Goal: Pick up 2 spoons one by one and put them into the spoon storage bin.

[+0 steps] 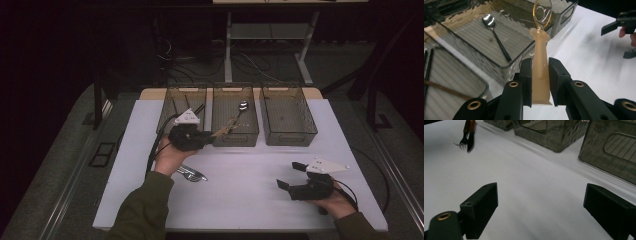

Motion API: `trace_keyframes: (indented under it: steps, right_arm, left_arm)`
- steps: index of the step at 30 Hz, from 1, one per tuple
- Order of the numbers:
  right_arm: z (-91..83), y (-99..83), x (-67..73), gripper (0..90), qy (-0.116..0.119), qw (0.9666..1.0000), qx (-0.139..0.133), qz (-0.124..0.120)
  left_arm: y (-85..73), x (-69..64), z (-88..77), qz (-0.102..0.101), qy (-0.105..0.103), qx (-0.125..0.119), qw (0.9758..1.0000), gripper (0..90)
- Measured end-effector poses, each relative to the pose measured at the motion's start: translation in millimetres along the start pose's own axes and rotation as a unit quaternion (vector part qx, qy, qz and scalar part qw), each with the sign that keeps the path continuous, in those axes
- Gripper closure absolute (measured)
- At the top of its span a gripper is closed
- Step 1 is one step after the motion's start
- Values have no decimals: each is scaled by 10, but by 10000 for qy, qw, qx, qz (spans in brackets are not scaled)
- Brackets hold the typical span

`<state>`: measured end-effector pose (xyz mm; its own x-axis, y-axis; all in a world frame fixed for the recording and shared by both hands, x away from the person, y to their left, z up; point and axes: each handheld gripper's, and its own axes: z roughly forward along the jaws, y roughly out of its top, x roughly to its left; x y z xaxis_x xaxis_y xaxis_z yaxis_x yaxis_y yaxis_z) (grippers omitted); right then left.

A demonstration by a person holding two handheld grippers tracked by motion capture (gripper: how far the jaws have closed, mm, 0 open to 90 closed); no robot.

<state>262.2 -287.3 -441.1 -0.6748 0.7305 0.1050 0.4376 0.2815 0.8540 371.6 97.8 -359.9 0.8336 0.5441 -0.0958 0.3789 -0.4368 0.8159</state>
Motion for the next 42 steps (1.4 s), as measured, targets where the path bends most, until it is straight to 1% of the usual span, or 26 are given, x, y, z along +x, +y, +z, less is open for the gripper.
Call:
trace_keyframes:
  steps: [2,3,5,6,7,8,11,17,19,21,22,23,24,25,26,28,29,31,35,38,40,41,42]
  right_arm:
    - [0,0,3,121,2,10000,5,15]
    - [1,0,3,121,2,10000,7,12]
    - [1,0,5,121,-1,10000,7,10]
    - [1,0,4,121,-4,10000,7,11]
    - [0,0,4,121,-3,10000,11,11]
    - [1,0,3,121,-4,10000,6,12]
    - [0,1,2,121,-1,10000,-1,15]
    - [-2,2,4,121,9,10000,-15,9]
    - [-3,3,4,121,13,10000,-16,0]
    - [-2,3,5,121,25,10000,-20,-10]
    - [-2,3,7,121,25,10000,-17,-11]
    - [-2,4,8,121,26,10000,-16,-15]
    - [-4,5,8,121,26,10000,-11,-24]
    - [-5,5,8,121,26,10000,-9,-35]
    - [-6,6,9,121,31,10000,-9,-30]
    - [-7,6,9,121,35,10000,-14,-29]
    - [-8,6,8,121,38,10000,-14,-28]
    - [-8,6,7,121,45,10000,-14,-27]
    - [-7,7,8,121,37,10000,-11,-38]
    - [-3,7,9,121,36,10000,-12,-36]
    - [-1,7,8,121,36,10000,-11,-28]
    - [1,6,7,121,31,10000,-6,-26]
    - [2,6,7,121,28,10000,-4,-18]
  left_arm:
    - [46,25,65,25,-2,44,10000,736]
    - [64,30,98,-18,16,41,10000,736]
    - [107,69,164,68,44,100,9999,736]
    - [128,80,204,31,64,104,9999,736]
    - [150,100,240,49,73,140,9999,736]
    - [170,108,283,11,83,109,9999,736]
    - [234,156,397,-16,159,154,9998,736]
    - [340,253,593,-71,281,309,9991,736]
    - [370,268,654,-152,296,311,9990,736]
    - [396,281,708,-160,351,366,9986,736]
    - [408,288,729,-122,407,402,9983,734]
    - [413,293,749,-95,545,405,9976,730]
    - [417,305,763,-64,595,338,9976,709]
    - [418,315,772,-140,598,306,9976,606]
    - [415,322,775,-188,616,272,9976,548]
    - [405,329,766,-194,607,239,9977,485]
    - [394,330,748,-188,568,217,9980,480]
    - [372,325,719,-259,532,142,9981,457]
    - [304,311,614,-227,474,136,9985,395]
    - [242,287,529,-232,412,61,9989,377]
    - [206,260,477,-271,351,57,9990,360]
    - [189,251,446,-218,321,66,9992,356]
    - [172,238,420,-224,300,41,9993,354]
